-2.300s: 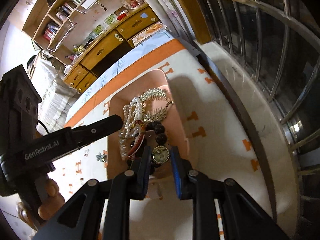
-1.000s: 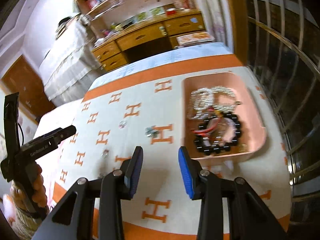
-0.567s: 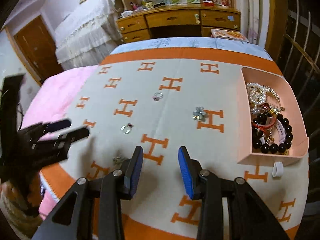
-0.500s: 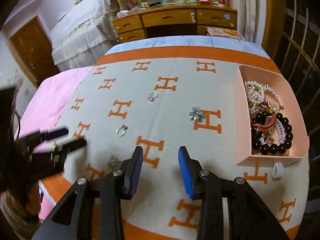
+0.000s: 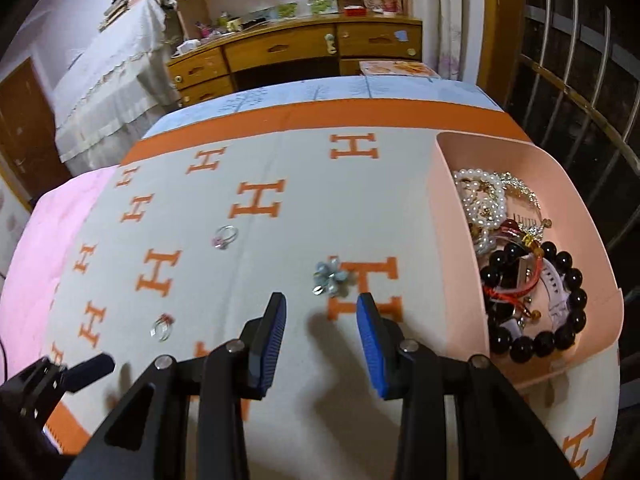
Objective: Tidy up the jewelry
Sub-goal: 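Grasp the blue flower brooch with the right tool while the left tool grasps a small silver charm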
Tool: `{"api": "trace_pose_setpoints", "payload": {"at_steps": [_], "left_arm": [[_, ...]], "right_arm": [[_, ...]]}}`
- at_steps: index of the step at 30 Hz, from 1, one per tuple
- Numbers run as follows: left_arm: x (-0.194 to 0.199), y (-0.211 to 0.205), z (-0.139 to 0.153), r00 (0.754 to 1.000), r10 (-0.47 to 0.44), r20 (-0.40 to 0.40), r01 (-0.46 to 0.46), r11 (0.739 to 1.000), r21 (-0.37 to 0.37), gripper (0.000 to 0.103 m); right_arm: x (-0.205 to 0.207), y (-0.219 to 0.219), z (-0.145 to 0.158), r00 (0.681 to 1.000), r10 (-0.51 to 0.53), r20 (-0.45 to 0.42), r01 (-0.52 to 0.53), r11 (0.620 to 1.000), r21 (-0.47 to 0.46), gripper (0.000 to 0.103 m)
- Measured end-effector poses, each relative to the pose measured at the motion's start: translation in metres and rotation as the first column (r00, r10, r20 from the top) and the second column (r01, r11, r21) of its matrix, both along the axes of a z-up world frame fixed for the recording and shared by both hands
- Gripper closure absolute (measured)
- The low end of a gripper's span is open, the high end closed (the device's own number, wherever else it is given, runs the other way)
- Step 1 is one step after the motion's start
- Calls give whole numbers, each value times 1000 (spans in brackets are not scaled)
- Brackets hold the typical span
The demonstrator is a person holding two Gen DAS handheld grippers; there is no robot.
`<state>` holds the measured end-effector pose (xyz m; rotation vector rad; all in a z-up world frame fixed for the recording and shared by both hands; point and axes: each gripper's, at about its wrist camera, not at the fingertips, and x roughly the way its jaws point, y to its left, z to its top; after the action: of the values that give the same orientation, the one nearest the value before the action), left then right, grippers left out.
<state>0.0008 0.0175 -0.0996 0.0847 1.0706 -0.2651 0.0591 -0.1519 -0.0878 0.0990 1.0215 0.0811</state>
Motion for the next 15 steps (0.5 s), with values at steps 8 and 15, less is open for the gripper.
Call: {"api": "trace_pose_setpoints", "payload": {"at_steps": [8, 15], "left_arm": [[-2, -7, -5, 1000, -16, 8, 15, 999, 29, 57], [-5, -7, -4, 999, -22, 27, 21, 999, 29, 85]], "right_arm": [[17, 9, -11, 1000, 9, -11, -10, 995, -98, 67], [17, 19, -12, 998, 57, 12, -55, 987, -149, 83]]}}
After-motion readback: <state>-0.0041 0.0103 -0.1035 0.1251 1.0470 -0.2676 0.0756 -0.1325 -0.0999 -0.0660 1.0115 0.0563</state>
